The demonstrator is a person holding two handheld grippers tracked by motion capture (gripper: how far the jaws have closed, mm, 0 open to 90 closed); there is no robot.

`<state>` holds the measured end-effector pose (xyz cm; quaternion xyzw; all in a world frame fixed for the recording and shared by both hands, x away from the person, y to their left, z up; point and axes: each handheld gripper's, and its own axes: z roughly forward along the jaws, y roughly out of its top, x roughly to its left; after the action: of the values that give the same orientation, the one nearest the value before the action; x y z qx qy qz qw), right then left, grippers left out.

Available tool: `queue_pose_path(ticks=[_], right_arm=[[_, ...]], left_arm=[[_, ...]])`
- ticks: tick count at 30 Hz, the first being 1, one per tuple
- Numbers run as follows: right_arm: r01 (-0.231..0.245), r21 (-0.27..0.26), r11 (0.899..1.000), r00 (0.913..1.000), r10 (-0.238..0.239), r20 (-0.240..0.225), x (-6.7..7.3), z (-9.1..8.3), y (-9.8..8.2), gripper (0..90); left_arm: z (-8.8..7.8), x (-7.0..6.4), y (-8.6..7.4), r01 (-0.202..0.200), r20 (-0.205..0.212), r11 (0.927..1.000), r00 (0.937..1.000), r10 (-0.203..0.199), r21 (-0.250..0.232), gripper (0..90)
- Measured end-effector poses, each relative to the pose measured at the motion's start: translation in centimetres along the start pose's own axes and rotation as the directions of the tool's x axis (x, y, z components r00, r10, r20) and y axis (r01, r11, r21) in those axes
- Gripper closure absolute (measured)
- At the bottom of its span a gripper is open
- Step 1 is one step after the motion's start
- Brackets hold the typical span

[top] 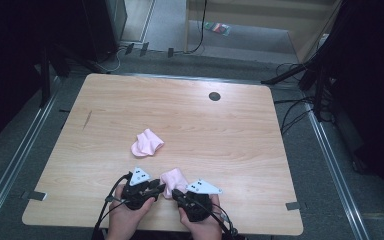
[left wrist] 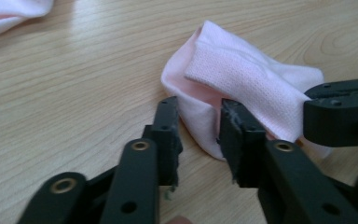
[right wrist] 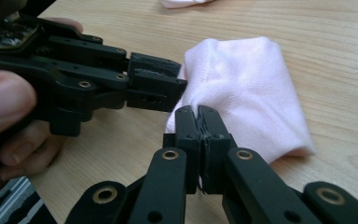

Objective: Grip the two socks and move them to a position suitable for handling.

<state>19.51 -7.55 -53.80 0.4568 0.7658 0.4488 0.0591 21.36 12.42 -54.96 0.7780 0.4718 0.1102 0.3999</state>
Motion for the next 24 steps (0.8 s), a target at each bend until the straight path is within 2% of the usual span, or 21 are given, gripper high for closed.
queue_pose_path(ticks=[1, 5, 11, 16, 19, 21, 22, 24], right_arm=[[-0.003, -0.003, 1.0, 1.0, 0.003, -0.005, 0.0, 0.0, 0.0, 89.0], [-0.006, -0.019, 1.0, 1.0, 0.006, 0.002, -0.1, -0.3, 0.2, 89.0], [-0.01, -0.073, 0.997, 0.9998, 0.011, 0.019, -0.7, -1.6, 0.6, 89.0], [-0.08, -0.131, 0.988, 0.9963, 0.083, 0.021, -2.5, -3.1, 1.1, 89.0], [-0.149, -0.149, 0.978, 0.988, 0.153, 0.02, -4.1, -3.9, 1.2, 89.0], [-0.177, -0.156, 0.972, 0.983, 0.183, 0.021, -5.1, -4.3, 1.1, 89.0], [-0.2, -0.157, 0.967, 0.9786, 0.205, 0.015, -5.5, -4.4, 1.0, 89.0], [-0.271, -0.16, 0.949, 0.9621, 0.273, -0.009, -6.4, -4.6, 0.6, 88.9]], left_arm=[[0.0, -0.1, 0.1, -0.019, -0.003, 0.9998, 0.9998, 0.019, 0.008, 75.7], [0.1, -0.3, 0.1, -0.035, 0.005, 0.9994, 0.9994, 0.035, 0.005, 87.5], [-0.3, 0.2, 0.0, -0.033, 0.014, 0.9994, 0.9993, 0.034, -0.007, 89.8], [-0.9, 1.0, 0.2, -0.032, 0.058, 0.9995, 0.9978, 0.032, 0.004, 90.0], [-1.3, 1.6, 0.2, -0.036, 0.071, 0.9993, 0.9968, 0.037, -0.003, 90.0], [-1.5, 1.9, 0.2, -0.032, 0.071, 0.9994, 0.9969, 0.033, -0.009, 90.0], [-1.6, 2.1, 0.2, -0.036, 0.072, 0.9993, 0.9968, 0.037, -0.008, 90.0], [-1.8, 2.5, 0.2, -0.033, 0.074, 0.9994, 0.9967, 0.034, -0.006, 90.0]])
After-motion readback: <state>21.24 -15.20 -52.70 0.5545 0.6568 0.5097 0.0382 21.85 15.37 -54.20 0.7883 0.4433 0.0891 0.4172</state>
